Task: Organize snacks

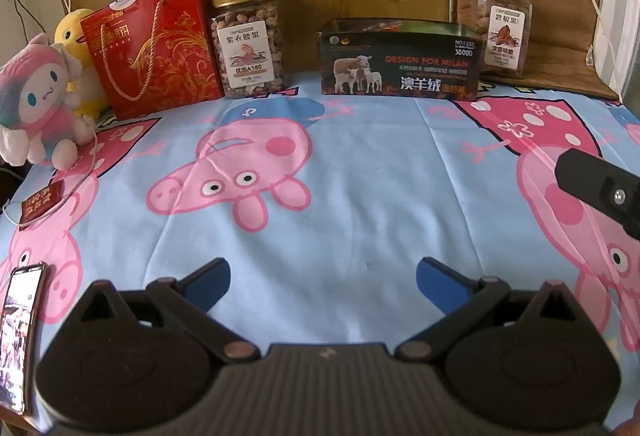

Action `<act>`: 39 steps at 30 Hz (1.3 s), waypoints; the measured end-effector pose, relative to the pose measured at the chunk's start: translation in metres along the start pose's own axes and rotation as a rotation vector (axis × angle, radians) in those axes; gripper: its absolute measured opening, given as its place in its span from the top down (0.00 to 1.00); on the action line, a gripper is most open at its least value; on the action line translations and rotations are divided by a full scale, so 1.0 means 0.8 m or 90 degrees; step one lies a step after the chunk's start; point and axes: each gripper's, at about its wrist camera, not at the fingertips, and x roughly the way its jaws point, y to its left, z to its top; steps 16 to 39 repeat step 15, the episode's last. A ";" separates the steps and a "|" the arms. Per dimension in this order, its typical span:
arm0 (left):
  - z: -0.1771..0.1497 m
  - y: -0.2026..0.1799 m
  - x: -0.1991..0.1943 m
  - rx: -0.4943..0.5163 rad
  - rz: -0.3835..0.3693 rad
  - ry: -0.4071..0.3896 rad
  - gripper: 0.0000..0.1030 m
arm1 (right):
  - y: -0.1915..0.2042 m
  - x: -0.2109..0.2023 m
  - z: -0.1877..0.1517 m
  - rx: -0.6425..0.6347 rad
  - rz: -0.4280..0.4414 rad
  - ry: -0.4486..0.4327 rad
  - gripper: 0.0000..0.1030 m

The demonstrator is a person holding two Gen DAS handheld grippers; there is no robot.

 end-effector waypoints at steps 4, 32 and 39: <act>0.000 0.000 -0.001 0.001 0.000 -0.001 0.00 | 0.000 -0.001 0.001 0.001 0.000 0.001 0.00; 0.000 -0.002 -0.007 0.008 -0.018 -0.014 0.00 | 0.000 -0.001 0.002 -0.001 0.000 0.000 0.00; 0.000 -0.002 -0.007 0.008 -0.018 -0.014 0.00 | 0.000 -0.001 0.002 -0.001 0.000 0.000 0.00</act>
